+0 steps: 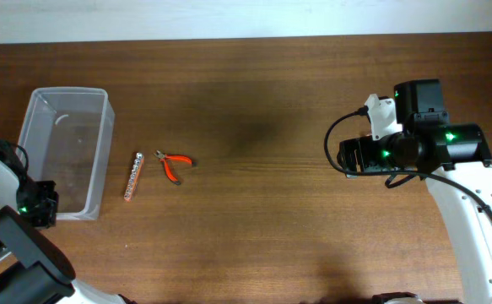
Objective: Pack container
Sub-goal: 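Grasp the clear plastic container rim with the left gripper, then drag the container to the table center and release it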
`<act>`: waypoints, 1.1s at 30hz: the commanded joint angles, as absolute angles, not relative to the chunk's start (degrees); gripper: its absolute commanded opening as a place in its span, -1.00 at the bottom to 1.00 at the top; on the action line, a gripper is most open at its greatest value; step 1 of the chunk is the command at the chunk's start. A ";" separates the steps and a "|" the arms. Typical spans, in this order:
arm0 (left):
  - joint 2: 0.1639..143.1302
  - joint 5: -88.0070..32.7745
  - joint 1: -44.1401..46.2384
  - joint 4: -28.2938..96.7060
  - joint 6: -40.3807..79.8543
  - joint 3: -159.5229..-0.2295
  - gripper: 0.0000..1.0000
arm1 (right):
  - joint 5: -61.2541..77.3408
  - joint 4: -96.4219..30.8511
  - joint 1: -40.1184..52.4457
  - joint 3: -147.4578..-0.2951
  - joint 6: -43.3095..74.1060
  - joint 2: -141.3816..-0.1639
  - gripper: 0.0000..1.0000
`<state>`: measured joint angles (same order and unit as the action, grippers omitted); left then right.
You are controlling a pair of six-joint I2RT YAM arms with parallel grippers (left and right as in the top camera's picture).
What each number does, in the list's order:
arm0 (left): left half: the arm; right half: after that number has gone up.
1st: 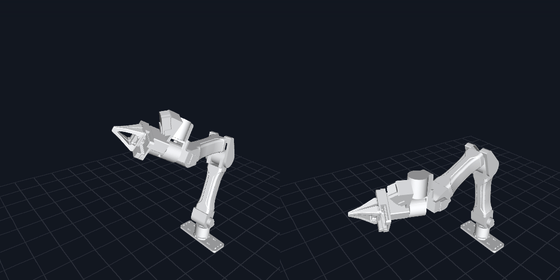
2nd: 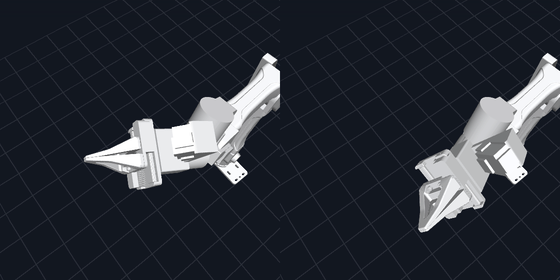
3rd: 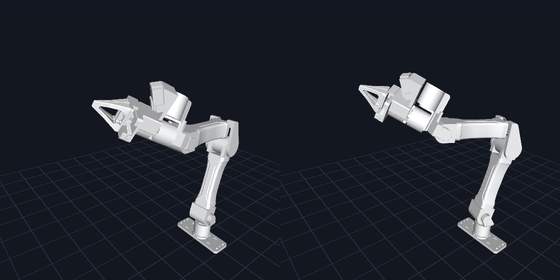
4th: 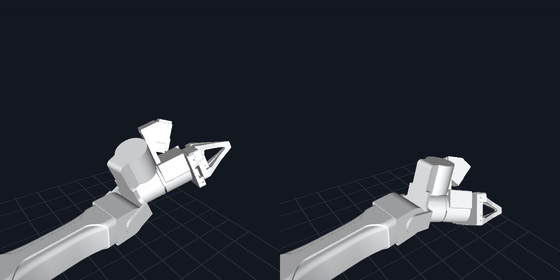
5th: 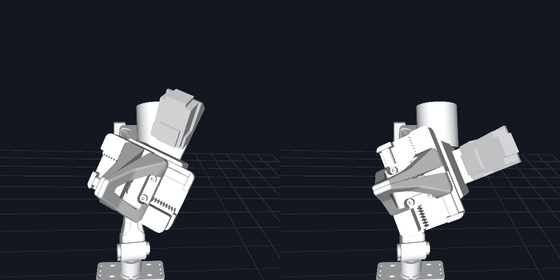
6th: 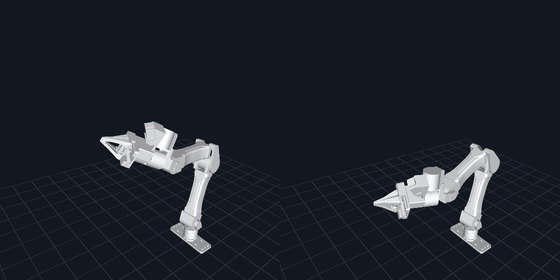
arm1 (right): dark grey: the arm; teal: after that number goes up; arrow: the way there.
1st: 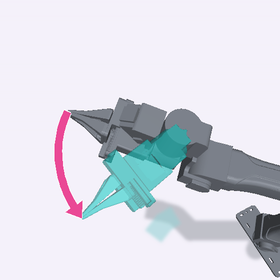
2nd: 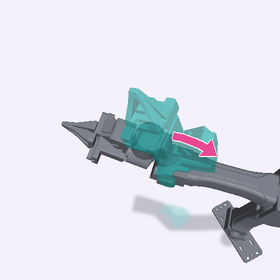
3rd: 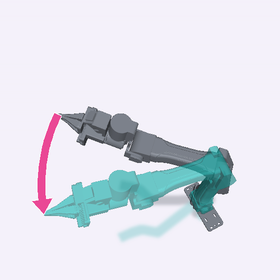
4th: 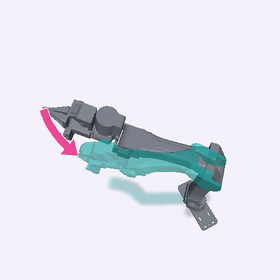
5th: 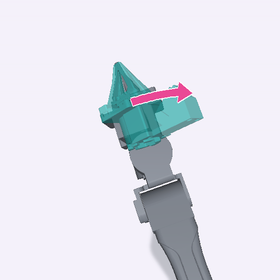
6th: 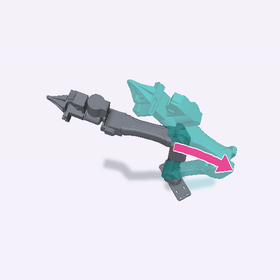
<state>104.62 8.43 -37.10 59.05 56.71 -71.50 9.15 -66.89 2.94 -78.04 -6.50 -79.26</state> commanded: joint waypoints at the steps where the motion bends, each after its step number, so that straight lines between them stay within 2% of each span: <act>1: 105.23 8.78 -37.23 59.16 56.97 -70.63 -0.54 | 8.82 -66.92 3.46 -79.05 -7.07 -79.61 0.97; 4: 105.23 7.55 -37.23 59.16 56.97 -70.63 -0.64 | 8.82 -66.92 3.46 -79.05 -7.07 -79.61 0.97; 5: 105.23 6.00 -37.23 59.16 56.97 -70.63 -0.87 | 8.82 -66.92 3.46 -79.05 -7.07 -79.61 0.97; 6: 105.21 4.89 -37.23 59.11 56.97 -70.63 -0.96 | 8.82 -66.92 3.46 -79.05 -7.07 -79.61 0.97; 15: 104.40 -1.85 -37.17 58.92 56.51 -71.42 -0.96 | 8.03 -66.70 3.46 -79.07 -7.07 -79.59 0.97; 21: 99.11 -3.27 -33.63 57.32 48.05 -77.36 -0.96 | 5.32 -64.77 2.15 -79.53 -6.63 -77.65 0.97; 27: 94.13 -3.27 -24.38 56.97 36.10 -87.09 -0.96 | 7.18 -65.12 -1.37 -82.21 -6.39 -76.03 0.97; 33: 93.71 -3.29 -9.52 56.53 19.29 -93.78 -0.96 | 7.16 -65.45 -7.35 -83.92 -1.19 -75.57 0.97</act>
